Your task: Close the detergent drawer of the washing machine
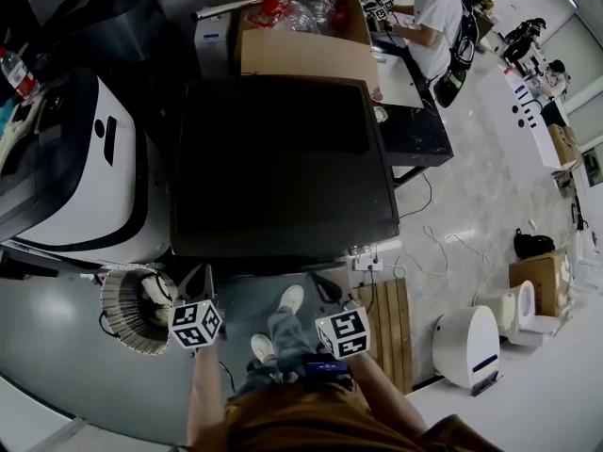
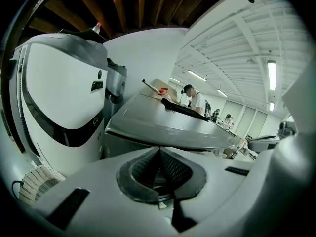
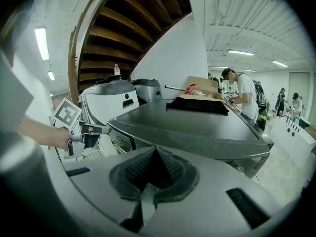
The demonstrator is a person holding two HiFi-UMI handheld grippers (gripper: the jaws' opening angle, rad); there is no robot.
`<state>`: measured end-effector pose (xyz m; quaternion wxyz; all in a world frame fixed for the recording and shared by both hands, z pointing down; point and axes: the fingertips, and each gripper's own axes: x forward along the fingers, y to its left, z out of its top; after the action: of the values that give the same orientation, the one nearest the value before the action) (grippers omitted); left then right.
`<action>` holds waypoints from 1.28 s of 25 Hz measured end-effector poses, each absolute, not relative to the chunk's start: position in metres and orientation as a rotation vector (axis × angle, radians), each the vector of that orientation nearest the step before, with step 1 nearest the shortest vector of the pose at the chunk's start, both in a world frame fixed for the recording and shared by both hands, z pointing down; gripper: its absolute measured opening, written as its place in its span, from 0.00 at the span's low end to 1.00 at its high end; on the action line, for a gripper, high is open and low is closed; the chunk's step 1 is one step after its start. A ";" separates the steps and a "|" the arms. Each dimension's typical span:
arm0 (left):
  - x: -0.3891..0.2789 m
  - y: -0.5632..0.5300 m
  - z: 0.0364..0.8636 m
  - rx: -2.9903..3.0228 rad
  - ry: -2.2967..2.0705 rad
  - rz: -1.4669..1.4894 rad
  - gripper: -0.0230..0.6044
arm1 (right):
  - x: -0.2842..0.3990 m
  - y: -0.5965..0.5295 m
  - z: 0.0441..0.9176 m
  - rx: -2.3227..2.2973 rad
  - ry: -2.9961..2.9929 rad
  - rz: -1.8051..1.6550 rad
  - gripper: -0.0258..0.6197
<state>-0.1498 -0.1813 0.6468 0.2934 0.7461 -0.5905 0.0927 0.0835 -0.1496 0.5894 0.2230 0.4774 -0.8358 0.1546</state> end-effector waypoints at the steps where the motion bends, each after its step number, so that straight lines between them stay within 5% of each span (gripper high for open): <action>1: -0.149 -0.180 0.645 1.994 -1.571 0.248 0.07 | 0.085 -0.147 0.587 1.336 -2.309 0.434 0.06; 32: -0.112 -0.067 0.506 2.331 -1.546 0.062 0.07 | 0.073 -0.037 0.493 1.509 -2.423 0.138 0.06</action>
<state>-0.1123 -0.0668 0.5061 0.1711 0.8208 -0.5445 0.0217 0.0729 -0.0372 0.4934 0.1413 0.5227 -0.8394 0.0477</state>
